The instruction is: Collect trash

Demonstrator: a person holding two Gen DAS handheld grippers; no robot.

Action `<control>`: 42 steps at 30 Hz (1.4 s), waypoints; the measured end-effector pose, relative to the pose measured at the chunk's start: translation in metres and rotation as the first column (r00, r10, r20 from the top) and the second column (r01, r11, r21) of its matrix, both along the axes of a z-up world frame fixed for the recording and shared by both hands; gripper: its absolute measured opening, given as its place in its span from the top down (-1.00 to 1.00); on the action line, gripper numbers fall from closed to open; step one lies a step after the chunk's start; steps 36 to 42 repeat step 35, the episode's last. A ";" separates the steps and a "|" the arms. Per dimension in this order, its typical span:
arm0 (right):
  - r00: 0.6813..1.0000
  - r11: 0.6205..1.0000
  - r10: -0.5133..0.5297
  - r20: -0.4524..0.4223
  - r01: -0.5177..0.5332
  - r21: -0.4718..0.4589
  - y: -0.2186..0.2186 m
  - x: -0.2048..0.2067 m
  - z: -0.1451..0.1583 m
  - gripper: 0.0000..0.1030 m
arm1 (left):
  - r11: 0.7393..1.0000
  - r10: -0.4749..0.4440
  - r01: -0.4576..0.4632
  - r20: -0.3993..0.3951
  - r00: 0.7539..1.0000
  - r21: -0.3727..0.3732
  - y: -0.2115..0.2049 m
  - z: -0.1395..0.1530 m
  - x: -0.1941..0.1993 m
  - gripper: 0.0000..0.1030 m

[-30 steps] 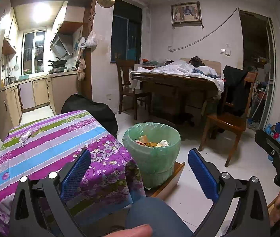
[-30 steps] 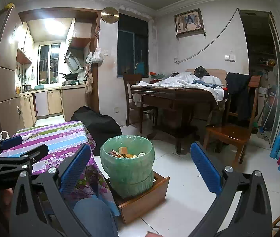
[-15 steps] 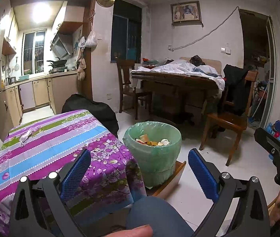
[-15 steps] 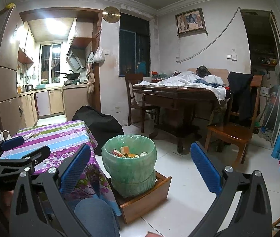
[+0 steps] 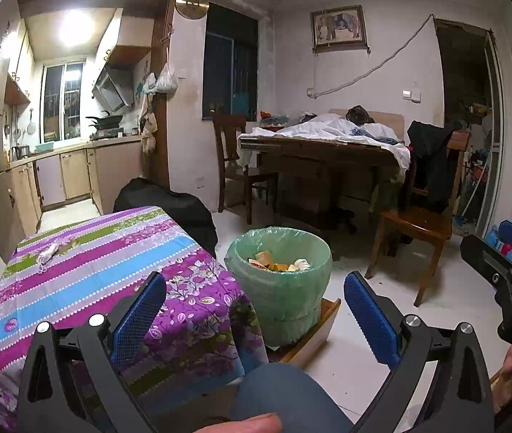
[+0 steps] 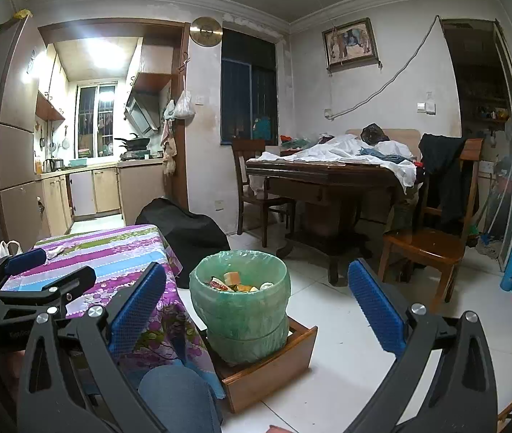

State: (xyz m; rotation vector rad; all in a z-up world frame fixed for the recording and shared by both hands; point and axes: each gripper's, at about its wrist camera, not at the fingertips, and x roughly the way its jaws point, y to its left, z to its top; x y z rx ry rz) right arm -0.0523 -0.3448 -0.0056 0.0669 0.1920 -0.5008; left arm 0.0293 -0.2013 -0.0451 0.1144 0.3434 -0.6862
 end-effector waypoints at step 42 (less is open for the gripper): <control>1.000 1.000 0.008 -0.005 -0.008 0.018 0.001 0.002 -0.004 -0.90 | 0.997 -0.083 0.083 0.017 0.996 0.003 -0.011 -0.014 -0.008 -0.90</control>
